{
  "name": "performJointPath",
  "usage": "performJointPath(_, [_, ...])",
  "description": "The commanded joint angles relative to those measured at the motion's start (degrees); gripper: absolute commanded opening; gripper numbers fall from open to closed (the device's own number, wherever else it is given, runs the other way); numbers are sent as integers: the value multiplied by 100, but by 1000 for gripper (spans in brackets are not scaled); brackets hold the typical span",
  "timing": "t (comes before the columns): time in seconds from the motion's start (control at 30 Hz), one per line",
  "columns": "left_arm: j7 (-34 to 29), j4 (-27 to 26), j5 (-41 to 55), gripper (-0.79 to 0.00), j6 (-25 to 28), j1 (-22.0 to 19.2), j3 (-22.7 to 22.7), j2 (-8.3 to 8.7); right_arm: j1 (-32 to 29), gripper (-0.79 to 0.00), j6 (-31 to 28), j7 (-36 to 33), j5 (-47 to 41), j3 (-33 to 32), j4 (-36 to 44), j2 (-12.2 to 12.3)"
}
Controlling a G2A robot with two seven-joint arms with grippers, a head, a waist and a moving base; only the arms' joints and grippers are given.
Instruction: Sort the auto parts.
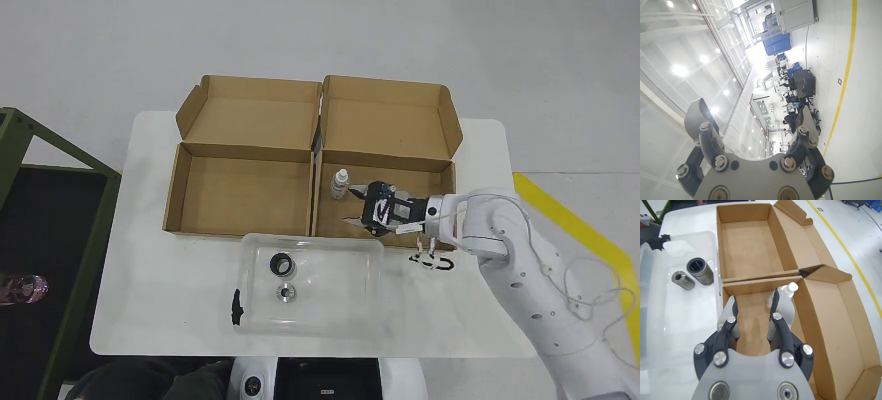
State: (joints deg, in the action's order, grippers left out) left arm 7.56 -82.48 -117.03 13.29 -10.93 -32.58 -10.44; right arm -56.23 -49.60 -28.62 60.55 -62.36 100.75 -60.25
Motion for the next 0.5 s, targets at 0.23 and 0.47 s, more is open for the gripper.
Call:
performJointPath(0.23, [0, 0, 0, 0, 0, 0, 0, 0, -275, -406, 59, 114, 136, 365, 697, -19])
performJointPath(0.47, [0, 0, 0, 0, 0, 0, 0, 0, -235, -413, 57, -2, 345, 958, 848, -101])
